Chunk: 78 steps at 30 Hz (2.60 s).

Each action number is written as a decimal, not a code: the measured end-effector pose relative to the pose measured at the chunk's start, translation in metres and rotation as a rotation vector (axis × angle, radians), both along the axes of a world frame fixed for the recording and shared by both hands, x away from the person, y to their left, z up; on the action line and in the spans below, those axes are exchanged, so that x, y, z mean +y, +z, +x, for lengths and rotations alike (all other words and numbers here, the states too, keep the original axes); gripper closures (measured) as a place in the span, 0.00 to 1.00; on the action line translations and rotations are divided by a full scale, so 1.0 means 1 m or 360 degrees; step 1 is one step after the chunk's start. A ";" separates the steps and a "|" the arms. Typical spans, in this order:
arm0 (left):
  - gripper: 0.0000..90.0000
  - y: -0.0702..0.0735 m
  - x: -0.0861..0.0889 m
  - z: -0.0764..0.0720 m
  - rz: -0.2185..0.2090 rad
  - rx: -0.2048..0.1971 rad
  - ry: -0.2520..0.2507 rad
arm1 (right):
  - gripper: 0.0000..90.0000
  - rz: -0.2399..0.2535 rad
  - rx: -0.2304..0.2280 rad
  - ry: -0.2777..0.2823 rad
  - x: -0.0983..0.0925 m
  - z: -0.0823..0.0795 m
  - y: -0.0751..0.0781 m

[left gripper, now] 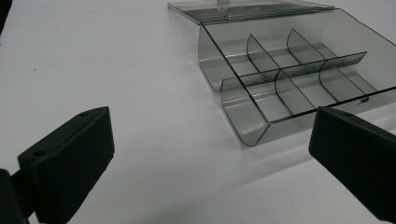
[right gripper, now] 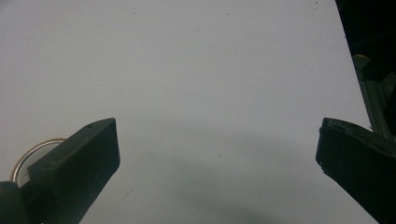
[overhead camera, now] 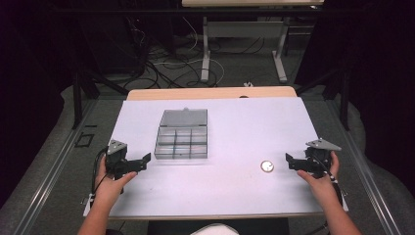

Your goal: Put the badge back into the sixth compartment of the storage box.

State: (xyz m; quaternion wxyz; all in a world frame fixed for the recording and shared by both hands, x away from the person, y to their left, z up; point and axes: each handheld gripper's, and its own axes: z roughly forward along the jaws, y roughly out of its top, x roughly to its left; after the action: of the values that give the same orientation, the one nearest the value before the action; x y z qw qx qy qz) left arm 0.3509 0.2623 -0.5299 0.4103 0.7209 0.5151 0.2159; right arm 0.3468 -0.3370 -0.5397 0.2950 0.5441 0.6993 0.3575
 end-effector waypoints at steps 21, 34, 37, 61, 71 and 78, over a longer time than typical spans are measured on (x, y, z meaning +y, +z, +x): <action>0.05 0.014 -0.023 -0.010 0.0024 -0.0026 -0.0099 | 0.00 0.0059 -0.0011 -0.0016 -0.001 -0.001 0.002; 0.18 0.033 -0.063 0.001 0.0006 -0.0034 -0.0232 | 0.00 0.0067 -0.0019 0.0007 -0.002 -0.002 0.003; 0.18 0.035 -0.078 0.003 0.0005 -0.0026 -0.0275 | 0.00 0.0064 -0.0024 0.0010 -0.001 -0.002 0.003; 0.24 0.049 -0.201 0.022 0.0037 -0.0075 -0.0544 | 0.00 0.0108 -0.0043 -0.0023 -0.008 -0.003 0.004; 0.24 0.043 -0.234 0.030 0.0045 -0.0046 -0.0619 | 0.00 0.0113 -0.0028 -0.0017 -0.007 -0.002 0.003; 0.24 0.040 -0.256 0.031 0.0033 -0.0014 -0.0674 | 0.00 0.0097 -0.0035 -0.0012 -0.008 -0.002 0.002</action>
State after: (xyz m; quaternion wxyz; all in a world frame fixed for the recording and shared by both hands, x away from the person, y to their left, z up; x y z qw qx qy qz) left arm 0.3818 0.0061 -0.4901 0.4414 0.8163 0.3479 0.1332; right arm 0.3451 -0.3452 -0.5372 0.2874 0.5515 0.6829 0.3834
